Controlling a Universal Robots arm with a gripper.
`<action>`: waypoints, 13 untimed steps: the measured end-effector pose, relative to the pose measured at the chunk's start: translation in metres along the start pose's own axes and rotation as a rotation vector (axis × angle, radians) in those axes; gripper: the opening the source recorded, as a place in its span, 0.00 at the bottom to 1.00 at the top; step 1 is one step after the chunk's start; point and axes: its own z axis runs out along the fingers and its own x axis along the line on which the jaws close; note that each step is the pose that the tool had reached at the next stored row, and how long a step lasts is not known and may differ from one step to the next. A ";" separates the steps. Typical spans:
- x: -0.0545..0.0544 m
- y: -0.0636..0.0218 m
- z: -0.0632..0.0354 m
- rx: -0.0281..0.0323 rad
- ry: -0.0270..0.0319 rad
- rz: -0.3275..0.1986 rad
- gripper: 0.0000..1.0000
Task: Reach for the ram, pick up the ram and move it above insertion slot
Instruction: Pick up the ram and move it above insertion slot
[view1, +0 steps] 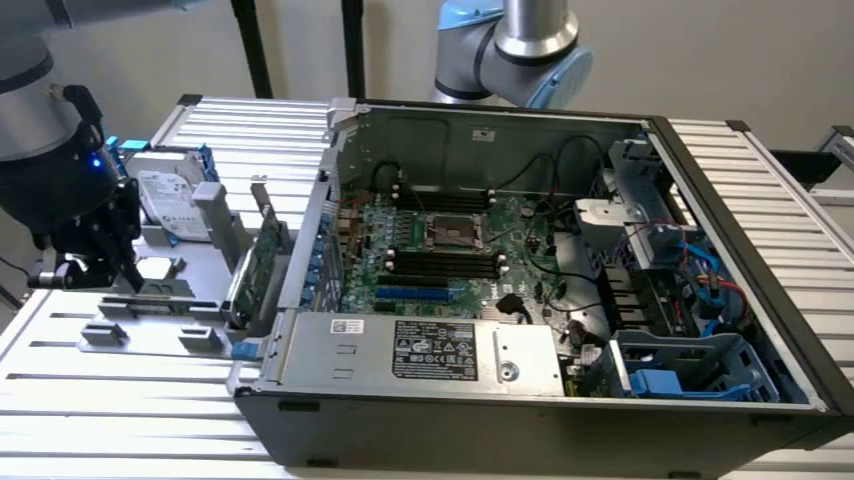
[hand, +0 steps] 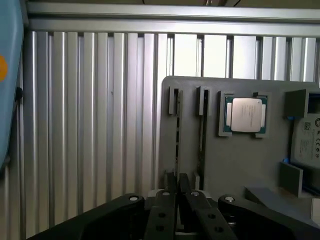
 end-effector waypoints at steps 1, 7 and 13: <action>0.000 -0.0015 -0.0047 0.0001 -0.0024 -0.003 0.14; 0.002 -0.0126 -0.0323 0.0000 -0.0151 -0.021 0.14; 0.003 -0.0384 -0.0545 -0.0006 -0.0285 -0.026 0.14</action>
